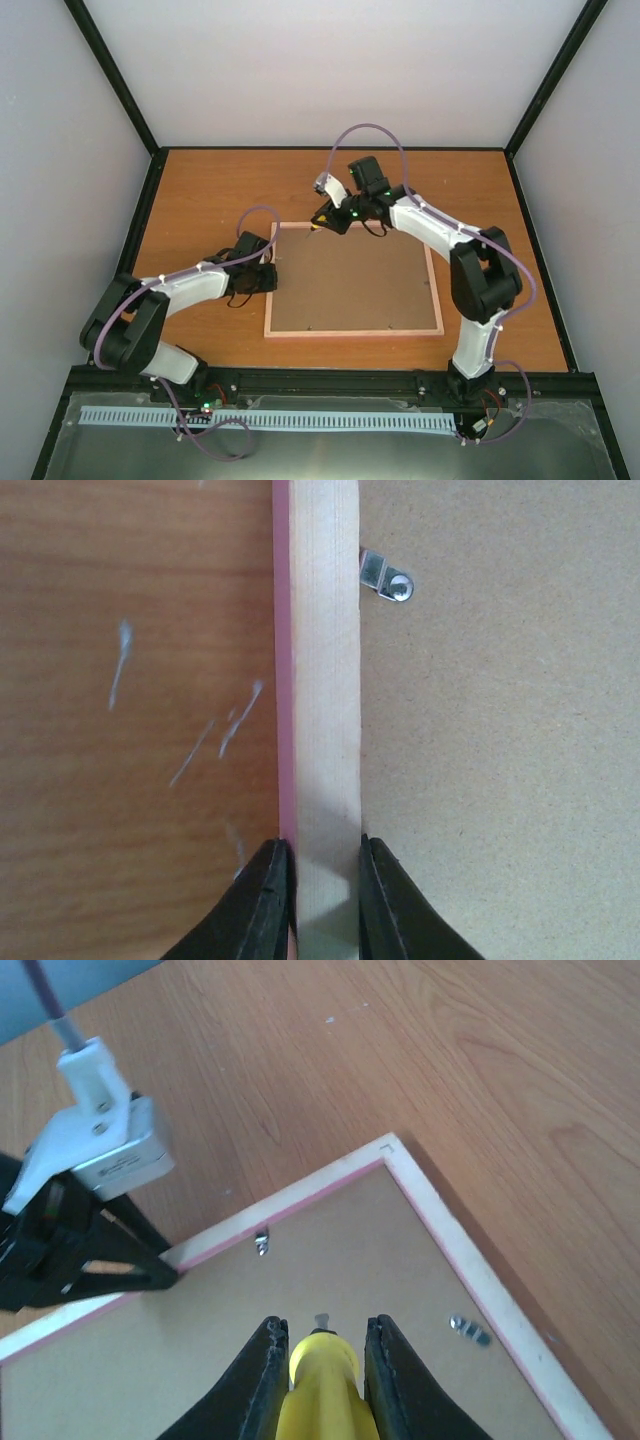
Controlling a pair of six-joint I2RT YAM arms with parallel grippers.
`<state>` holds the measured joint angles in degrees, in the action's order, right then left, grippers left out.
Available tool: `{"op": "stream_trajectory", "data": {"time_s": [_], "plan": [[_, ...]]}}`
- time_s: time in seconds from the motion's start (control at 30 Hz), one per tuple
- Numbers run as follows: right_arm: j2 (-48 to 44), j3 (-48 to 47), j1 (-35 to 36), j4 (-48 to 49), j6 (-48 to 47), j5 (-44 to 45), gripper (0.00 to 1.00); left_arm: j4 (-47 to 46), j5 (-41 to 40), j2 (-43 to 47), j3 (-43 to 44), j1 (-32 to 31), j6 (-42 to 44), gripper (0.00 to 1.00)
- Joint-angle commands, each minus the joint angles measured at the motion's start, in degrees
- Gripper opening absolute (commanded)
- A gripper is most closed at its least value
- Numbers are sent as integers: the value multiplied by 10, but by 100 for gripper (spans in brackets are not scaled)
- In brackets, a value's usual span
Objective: Take the photo out of the frame
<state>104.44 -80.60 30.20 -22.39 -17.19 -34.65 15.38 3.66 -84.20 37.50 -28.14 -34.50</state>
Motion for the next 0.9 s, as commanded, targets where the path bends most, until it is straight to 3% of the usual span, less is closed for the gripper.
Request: {"op": "stream_trajectory", "data": {"time_s": [0.0, 0.27, 0.4, 0.87], "plan": [[55, -54, 20, 20, 42, -29, 3, 29, 22, 43, -25, -4, -14, 8], [131, -117, 57, 22, 75, -49, 3, 14, 19, 49, -53, -4, -18, 6], [146, -126, 70, 20, 78, -45, 3, -1, 10, 78, -67, -4, -22, 1], [186, -141, 93, -5, 71, -65, 3, -12, 6, 85, -73, -4, -20, 1]]}}
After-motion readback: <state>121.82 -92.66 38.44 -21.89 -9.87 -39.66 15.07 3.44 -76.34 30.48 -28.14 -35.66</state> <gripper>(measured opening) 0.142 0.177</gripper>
